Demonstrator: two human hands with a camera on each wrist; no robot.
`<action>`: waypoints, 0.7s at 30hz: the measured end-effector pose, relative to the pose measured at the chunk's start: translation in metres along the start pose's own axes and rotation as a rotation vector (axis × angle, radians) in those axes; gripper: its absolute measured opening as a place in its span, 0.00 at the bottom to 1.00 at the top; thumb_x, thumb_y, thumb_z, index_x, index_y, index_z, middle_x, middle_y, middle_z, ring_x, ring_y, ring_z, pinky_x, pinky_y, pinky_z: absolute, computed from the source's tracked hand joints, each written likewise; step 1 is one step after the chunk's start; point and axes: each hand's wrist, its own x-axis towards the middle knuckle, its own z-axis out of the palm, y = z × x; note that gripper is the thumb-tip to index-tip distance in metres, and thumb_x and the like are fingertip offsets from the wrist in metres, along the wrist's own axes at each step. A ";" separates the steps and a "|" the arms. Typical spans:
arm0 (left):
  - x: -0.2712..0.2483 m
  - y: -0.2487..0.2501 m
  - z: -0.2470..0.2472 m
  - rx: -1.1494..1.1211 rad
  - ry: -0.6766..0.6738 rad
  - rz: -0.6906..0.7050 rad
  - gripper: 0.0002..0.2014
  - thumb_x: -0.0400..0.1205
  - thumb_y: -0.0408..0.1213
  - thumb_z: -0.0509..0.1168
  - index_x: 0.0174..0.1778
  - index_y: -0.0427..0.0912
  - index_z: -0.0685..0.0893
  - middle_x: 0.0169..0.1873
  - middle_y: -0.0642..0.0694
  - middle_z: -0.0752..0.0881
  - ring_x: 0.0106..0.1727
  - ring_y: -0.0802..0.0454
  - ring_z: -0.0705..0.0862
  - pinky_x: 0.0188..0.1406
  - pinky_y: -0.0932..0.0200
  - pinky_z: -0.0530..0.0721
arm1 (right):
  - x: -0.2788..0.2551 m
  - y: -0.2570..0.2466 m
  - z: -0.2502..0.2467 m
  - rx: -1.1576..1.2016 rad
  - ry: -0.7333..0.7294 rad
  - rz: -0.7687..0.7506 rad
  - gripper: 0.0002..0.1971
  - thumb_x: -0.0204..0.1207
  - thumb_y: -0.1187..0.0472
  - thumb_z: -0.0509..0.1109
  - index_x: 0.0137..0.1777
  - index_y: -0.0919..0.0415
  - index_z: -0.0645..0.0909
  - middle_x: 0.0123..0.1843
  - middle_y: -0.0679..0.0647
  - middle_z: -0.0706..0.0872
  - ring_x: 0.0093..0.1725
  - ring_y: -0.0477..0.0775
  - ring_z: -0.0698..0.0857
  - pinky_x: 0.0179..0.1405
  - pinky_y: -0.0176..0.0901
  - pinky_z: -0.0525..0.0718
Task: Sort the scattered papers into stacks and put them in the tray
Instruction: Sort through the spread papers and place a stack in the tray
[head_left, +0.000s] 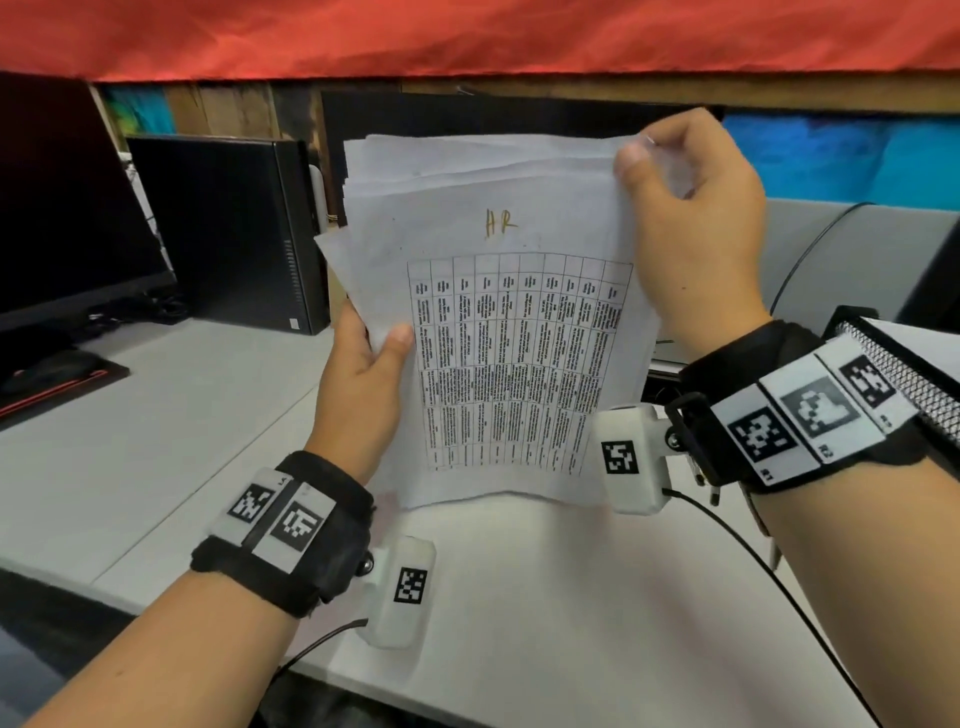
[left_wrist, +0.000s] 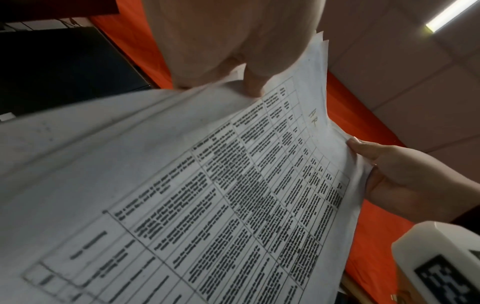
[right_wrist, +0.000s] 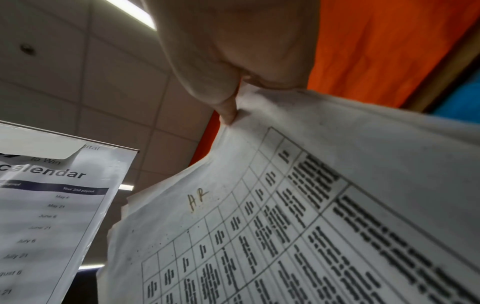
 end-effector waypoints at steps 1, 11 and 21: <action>-0.002 -0.001 0.001 0.005 -0.024 -0.017 0.20 0.86 0.35 0.59 0.73 0.55 0.66 0.60 0.69 0.80 0.60 0.76 0.78 0.56 0.77 0.77 | -0.002 0.003 0.000 0.005 0.014 0.016 0.03 0.79 0.56 0.65 0.44 0.51 0.75 0.38 0.36 0.77 0.41 0.29 0.74 0.41 0.18 0.68; -0.001 -0.017 0.011 -0.056 0.005 -0.203 0.12 0.85 0.40 0.61 0.64 0.55 0.77 0.58 0.59 0.86 0.61 0.61 0.83 0.66 0.54 0.79 | -0.010 0.014 0.007 -0.025 -0.146 0.172 0.11 0.80 0.53 0.65 0.60 0.49 0.71 0.51 0.38 0.77 0.45 0.29 0.75 0.37 0.14 0.70; -0.002 -0.003 0.009 -0.155 0.027 -0.195 0.12 0.86 0.37 0.59 0.65 0.49 0.78 0.50 0.64 0.86 0.46 0.75 0.85 0.37 0.80 0.79 | -0.076 0.062 0.011 0.205 -0.298 0.526 0.16 0.81 0.55 0.65 0.69 0.52 0.76 0.56 0.40 0.84 0.56 0.38 0.83 0.53 0.36 0.80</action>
